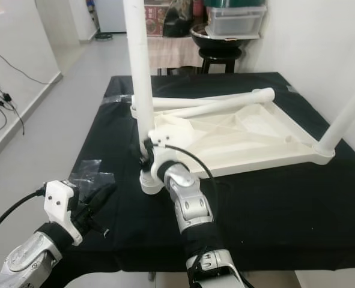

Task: Building children table

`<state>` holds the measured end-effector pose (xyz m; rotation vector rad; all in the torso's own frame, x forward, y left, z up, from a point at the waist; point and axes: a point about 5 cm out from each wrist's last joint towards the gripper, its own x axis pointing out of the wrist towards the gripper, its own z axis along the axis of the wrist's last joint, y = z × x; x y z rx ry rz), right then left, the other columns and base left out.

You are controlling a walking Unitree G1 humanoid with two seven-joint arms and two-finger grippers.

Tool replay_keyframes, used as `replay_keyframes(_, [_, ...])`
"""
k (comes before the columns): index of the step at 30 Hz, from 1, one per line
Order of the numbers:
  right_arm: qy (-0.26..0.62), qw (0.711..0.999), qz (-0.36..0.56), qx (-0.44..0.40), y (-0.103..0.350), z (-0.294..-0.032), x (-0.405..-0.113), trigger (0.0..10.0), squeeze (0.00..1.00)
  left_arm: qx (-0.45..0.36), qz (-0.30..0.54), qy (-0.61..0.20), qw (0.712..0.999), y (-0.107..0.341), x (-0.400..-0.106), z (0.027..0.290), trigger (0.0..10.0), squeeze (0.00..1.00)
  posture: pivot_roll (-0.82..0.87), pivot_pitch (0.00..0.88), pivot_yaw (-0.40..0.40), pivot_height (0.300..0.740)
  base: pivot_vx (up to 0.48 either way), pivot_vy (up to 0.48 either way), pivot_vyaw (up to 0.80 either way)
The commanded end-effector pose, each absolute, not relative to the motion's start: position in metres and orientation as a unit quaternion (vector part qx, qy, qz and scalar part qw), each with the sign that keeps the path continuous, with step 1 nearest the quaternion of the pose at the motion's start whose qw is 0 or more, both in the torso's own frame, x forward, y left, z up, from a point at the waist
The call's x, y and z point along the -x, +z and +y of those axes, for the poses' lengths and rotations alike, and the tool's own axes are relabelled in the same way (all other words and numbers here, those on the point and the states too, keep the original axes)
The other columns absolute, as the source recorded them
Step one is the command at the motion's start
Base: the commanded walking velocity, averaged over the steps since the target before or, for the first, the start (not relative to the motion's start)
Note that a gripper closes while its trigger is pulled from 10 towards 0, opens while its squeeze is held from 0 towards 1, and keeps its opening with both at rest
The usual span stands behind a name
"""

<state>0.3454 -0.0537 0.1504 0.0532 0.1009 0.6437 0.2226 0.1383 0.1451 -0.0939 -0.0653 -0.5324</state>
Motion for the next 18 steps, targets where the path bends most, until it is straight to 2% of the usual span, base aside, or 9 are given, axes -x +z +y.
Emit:
replay_keyframes(1, [0.416, 0.908, 0.014, -0.049, 0.176, -0.041, -0.348, 10.0, 1.00, 0.044, -0.021, -0.259, 0.965, 0.141, -0.224, 0.140, 10.0, 0.00, -0.02, 0.059, 0.013, 0.740, 0.000, 0.000, 0.00])
replay_keyframes(3, [0.416, 0.908, 0.014, -0.049, 0.176, -0.041, -0.348, 10.0, 1.00, 0.044, -0.021, -0.259, 0.965, 0.141, -0.224, 0.140, 10.0, 0.00, -0.02, 0.059, 0.013, 0.740, 0.000, 0.000, 0.00])
replay_keyframes(6, [0.515, 0.856, -0.009, -0.035, 0.193, -0.038, -0.346, 10.0, 0.94, 0.046, -0.020, -0.260, 0.964, 0.141, -0.225, 0.139, 10.0, 0.00, -0.02, 0.053, 0.009, 0.740, 0.000, 0.000, 0.00])
replay_keyframes(8, [0.515, 0.856, -0.009, -0.035, 0.193, -0.038, -0.346, 10.0, 0.94, 0.046, -0.020, -0.260, 0.964, 0.141, -0.225, 0.139, 10.0, 0.00, -0.02, 0.053, 0.009, 0.740, 0.000, 0.000, 0.00])
replay_keyframes(9, [0.563, 0.826, -0.010, -0.007, 0.197, -0.037, -0.347, 10.0, 0.00, 0.047, -0.020, -0.260, 0.964, 0.140, -0.225, 0.138, 10.0, 0.00, -0.02, 0.052, 0.007, 0.740, 0.000, 0.000, 0.00])
replay_keyframes(12, [0.648, 0.761, 0.007, 0.028, 0.205, -0.040, -0.355, 10.0, 0.00, 0.047, -0.020, -0.260, 0.964, 0.140, -0.225, 0.137, 10.0, 0.00, -0.01, 0.047, 0.002, 0.740, 0.000, 0.000, 0.00])
replay_keyframes(16, [0.662, 0.749, 0.015, 0.023, 0.210, -0.042, -0.361, 10.0, 0.00, 0.048, -0.020, -0.259, 0.964, 0.140, -0.225, 0.137, 10.0, 0.00, -0.01, 0.048, 0.000, 0.740, 0.000, 0.000, 0.00])
replay_keyframes(17, [0.663, 0.748, 0.015, 0.011, 0.212, -0.043, -0.363, 3.9, 0.00, 0.048, -0.020, -0.259, 0.964, 0.140, -0.224, 0.137, 10.0, 0.00, 0.00, 0.048, -0.002, 0.740, 0.000, 0.000, 0.00])
replay_keyframes(18, [0.664, 0.747, 0.015, 0.003, 0.213, -0.044, -0.364, 3.9, 0.00, 0.048, -0.020, -0.260, 0.964, 0.140, -0.224, 0.137, 10.0, 0.00, 0.00, 0.048, -0.002, 0.740, 0.000, 0.000, 0.00])
